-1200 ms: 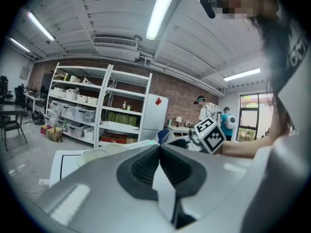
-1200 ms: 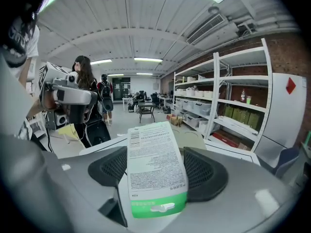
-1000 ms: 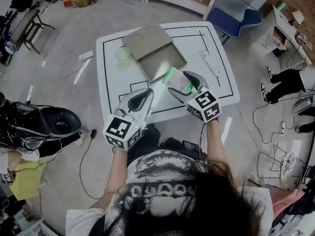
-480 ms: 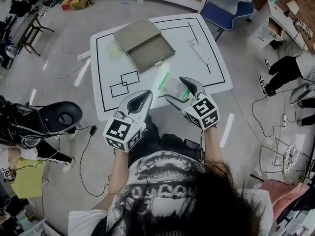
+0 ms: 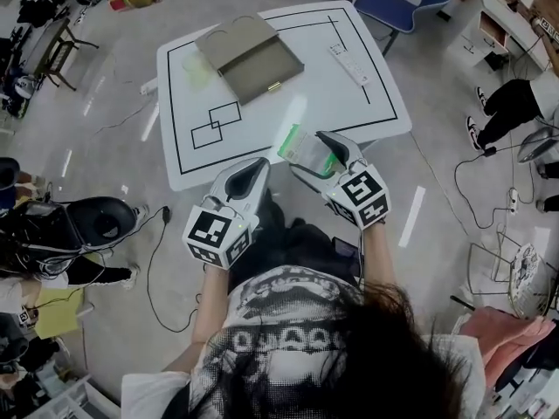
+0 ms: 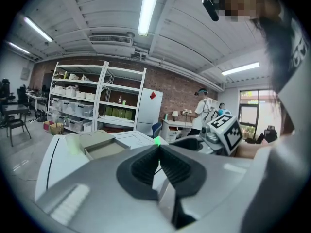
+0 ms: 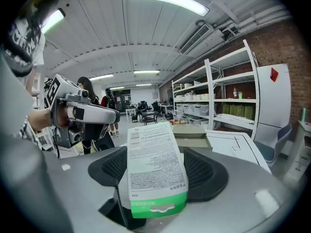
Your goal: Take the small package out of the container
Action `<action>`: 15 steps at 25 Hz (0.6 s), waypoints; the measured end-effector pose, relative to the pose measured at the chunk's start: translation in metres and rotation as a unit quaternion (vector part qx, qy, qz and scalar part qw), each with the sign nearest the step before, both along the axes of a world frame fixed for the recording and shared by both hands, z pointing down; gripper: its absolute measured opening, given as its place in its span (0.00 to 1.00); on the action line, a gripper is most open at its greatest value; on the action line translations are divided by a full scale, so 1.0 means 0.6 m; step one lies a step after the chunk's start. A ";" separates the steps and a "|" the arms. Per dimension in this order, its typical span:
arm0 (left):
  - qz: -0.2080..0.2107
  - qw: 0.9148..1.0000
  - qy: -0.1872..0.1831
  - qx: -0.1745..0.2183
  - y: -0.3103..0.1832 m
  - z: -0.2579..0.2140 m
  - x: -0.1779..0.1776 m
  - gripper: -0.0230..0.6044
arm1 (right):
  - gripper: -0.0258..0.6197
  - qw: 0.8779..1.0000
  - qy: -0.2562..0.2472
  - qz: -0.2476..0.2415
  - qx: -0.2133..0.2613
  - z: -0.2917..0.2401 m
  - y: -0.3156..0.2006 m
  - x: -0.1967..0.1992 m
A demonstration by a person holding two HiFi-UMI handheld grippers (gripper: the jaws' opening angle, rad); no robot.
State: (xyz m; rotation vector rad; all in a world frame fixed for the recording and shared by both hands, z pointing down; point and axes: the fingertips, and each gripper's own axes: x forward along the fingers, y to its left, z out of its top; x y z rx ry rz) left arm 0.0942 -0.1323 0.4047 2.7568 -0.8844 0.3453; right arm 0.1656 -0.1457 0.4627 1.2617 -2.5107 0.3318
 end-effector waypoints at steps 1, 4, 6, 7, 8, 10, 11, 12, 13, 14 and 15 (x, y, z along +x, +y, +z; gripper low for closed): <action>0.000 1.000 -0.002 0.000 0.004 0.000 0.000 0.04 | 0.62 1.000 -0.002 0.000 -0.001 0.000 0.004 0.000; -0.004 1.000 -0.006 0.002 0.023 -0.006 -0.005 0.04 | 0.62 1.000 -0.008 -0.001 0.003 -0.005 0.020 -0.004; -0.005 1.000 -0.010 0.002 0.042 -0.008 -0.009 0.04 | 0.62 1.000 -0.011 -0.002 0.005 -0.010 0.035 -0.008; -0.005 1.000 -0.012 0.001 0.047 -0.006 -0.010 0.04 | 0.62 1.000 -0.012 -0.002 0.005 -0.010 0.039 -0.010; -0.005 1.000 -0.014 -0.001 0.046 -0.004 -0.012 0.04 | 0.62 1.000 -0.013 -0.003 0.004 -0.009 0.039 -0.013; -0.004 1.000 -0.015 -0.003 0.034 0.002 -0.017 0.04 | 0.62 1.000 -0.014 -0.004 0.001 -0.003 0.029 -0.020; -0.004 1.000 -0.016 -0.003 0.028 0.004 -0.020 0.04 | 0.62 1.000 -0.013 -0.005 -0.001 0.000 0.024 -0.025; -0.003 1.000 -0.017 -0.003 0.025 0.005 -0.025 0.04 | 0.62 1.000 -0.012 -0.005 -0.003 0.002 0.022 -0.030; -0.002 1.000 -0.017 -0.003 0.025 0.006 -0.032 0.04 | 0.62 1.000 -0.011 -0.006 -0.004 0.003 0.021 -0.036; -0.001 1.000 -0.018 -0.003 0.026 0.005 -0.040 0.04 | 0.62 1.000 -0.011 -0.005 -0.004 0.003 0.023 -0.043; -0.001 1.000 -0.018 -0.004 0.028 0.005 -0.049 0.04 | 0.62 1.000 -0.010 -0.005 -0.004 0.001 0.025 -0.052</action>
